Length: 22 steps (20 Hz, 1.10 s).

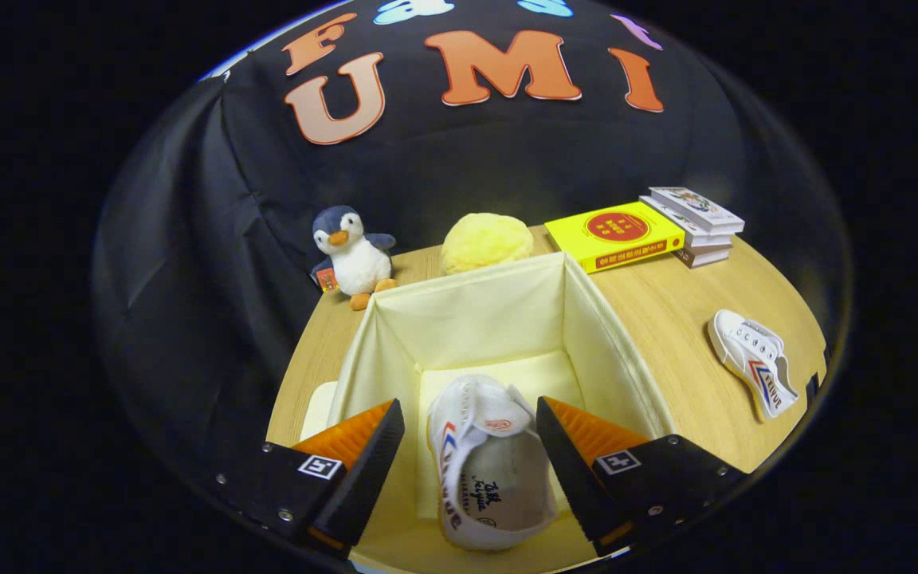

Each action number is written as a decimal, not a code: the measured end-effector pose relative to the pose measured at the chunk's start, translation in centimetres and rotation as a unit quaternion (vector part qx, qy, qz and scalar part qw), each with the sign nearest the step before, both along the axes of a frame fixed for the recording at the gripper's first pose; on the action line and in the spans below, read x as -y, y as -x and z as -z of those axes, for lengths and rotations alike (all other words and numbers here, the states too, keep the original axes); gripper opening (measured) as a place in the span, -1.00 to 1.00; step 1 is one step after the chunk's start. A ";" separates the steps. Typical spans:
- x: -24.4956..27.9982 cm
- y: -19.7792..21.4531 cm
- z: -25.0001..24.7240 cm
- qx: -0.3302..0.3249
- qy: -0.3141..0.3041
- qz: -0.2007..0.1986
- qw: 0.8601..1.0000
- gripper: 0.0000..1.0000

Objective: Open the storage box then place both shoes into the box .Put the left shoe in first, then the right shoe, with the right side of both shoes facing outward in a uniform manner.

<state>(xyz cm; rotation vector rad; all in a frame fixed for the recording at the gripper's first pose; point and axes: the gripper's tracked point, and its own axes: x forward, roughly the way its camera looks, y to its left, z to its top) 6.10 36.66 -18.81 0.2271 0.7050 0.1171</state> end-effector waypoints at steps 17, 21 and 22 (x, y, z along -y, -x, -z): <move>24.2 -0.3 -0.9 0.041 0.041 0.061 0.996 0.97; 31.5 1.1 1.8 0.014 0.083 0.075 0.994 0.98; 32.9 1.5 2.6 0.005 0.092 0.074 0.993 0.98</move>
